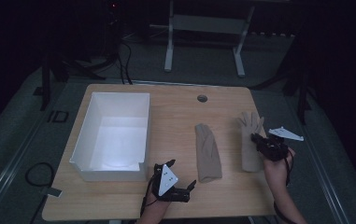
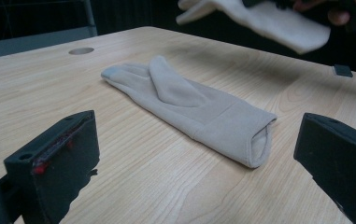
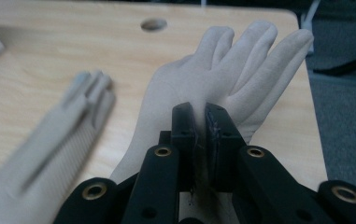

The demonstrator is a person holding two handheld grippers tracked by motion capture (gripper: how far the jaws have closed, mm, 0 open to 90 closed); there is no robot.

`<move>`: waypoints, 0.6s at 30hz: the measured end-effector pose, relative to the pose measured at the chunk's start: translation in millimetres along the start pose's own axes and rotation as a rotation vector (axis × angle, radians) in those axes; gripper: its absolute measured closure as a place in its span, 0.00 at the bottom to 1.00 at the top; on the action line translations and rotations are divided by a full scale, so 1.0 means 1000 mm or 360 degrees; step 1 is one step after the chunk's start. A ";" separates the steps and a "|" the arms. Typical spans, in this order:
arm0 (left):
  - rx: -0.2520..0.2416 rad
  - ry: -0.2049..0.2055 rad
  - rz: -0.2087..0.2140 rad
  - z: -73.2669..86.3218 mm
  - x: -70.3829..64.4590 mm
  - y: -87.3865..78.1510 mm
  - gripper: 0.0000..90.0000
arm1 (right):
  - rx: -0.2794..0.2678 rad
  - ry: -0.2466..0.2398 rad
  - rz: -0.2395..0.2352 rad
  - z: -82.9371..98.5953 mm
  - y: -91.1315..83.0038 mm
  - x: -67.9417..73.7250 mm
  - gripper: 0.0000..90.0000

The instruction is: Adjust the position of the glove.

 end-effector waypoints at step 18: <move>0.0000 -0.0003 0.0003 0.000 0.000 0.000 0.01 | -0.0095 -0.0056 -0.0162 -0.061 0.015 0.072 0.92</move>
Point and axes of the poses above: each handheld gripper's, and its own axes: y roughly forward along the jaws, z roughly out of its underside, x roughly to its left, the point moved 7 cm from there along y, roughly forward along the jaws, and after that the axes turned 15 degrees about -y, right-handed, at the moved point
